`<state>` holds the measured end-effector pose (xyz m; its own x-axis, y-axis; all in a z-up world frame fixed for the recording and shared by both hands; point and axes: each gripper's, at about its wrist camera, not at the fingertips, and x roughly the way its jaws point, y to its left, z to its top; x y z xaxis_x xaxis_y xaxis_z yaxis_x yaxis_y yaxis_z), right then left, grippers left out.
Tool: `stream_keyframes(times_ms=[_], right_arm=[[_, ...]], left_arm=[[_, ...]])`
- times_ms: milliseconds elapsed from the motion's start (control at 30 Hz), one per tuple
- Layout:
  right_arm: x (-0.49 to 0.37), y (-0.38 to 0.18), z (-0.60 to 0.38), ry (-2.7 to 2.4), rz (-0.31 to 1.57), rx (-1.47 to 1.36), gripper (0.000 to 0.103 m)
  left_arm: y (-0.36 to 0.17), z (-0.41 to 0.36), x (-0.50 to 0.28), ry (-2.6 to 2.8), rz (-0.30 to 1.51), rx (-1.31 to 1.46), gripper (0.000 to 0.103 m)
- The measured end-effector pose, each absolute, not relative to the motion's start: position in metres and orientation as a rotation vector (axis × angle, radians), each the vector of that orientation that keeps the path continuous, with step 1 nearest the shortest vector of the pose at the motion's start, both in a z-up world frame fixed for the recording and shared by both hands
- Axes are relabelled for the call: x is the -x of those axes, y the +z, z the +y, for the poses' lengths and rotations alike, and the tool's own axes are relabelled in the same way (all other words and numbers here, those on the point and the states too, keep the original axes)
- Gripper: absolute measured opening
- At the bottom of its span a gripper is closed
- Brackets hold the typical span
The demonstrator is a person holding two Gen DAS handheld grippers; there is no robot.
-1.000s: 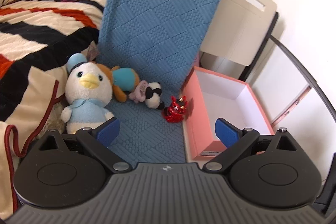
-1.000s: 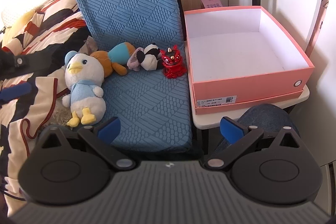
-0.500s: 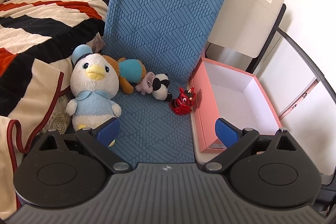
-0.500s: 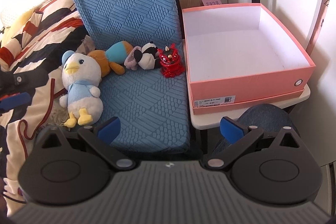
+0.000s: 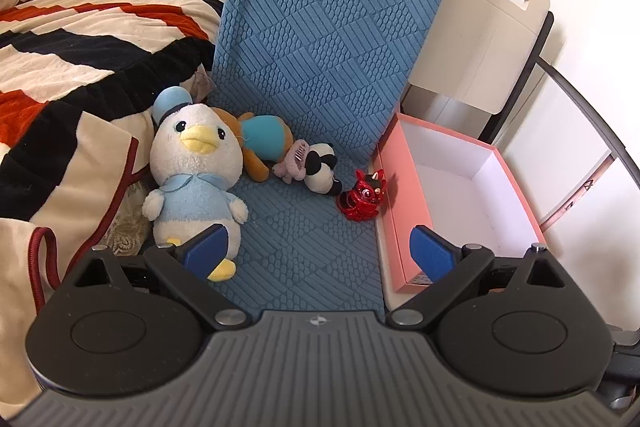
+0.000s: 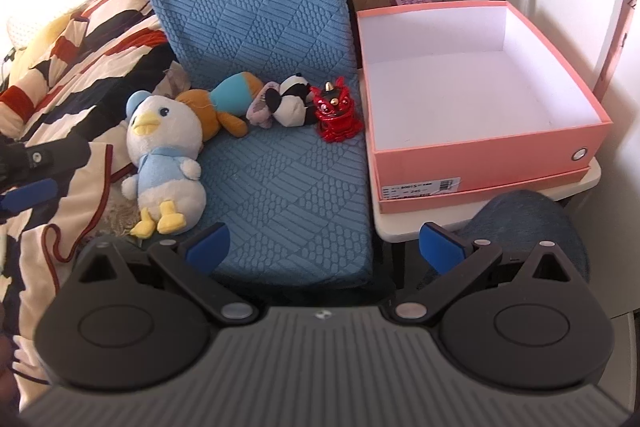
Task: Organize objects
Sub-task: 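Move left tool toward white duck plush while right tool approaches small red figure, then close left tool on duck plush while right tool closes on red figure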
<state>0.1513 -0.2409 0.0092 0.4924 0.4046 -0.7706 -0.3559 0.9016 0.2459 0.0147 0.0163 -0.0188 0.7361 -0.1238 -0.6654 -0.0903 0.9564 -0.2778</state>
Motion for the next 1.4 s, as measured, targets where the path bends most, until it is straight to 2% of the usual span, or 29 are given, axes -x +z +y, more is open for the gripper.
stream_keyframes(times_ms=[433,533,600,967,1400], right_arm=[[-0.176,-0.017,-0.217,0.485,0.981,0.009,0.103],[-0.182,-0.025,-0.208,0.507,0.937,0.049,0.103],[-0.191,-0.033,-0.202,0.526,0.929,0.042,0.103],[-0.228,-0.061,-0.170,0.607,0.841,0.067,0.082],[-0.260,-0.070,-0.124,0.623,0.636,0.227,0.081]], left_arm=[[-0.052,0.030,-0.041,0.030,0.764,0.317,0.099],[-0.065,0.031,-0.048,0.101,0.744,0.282,0.099],[-0.075,0.033,-0.055,0.346,0.722,0.351,0.099],[-0.125,0.053,-0.098,0.527,0.699,0.295,0.099],[-0.171,0.087,-0.138,0.704,0.807,0.236,0.099]])
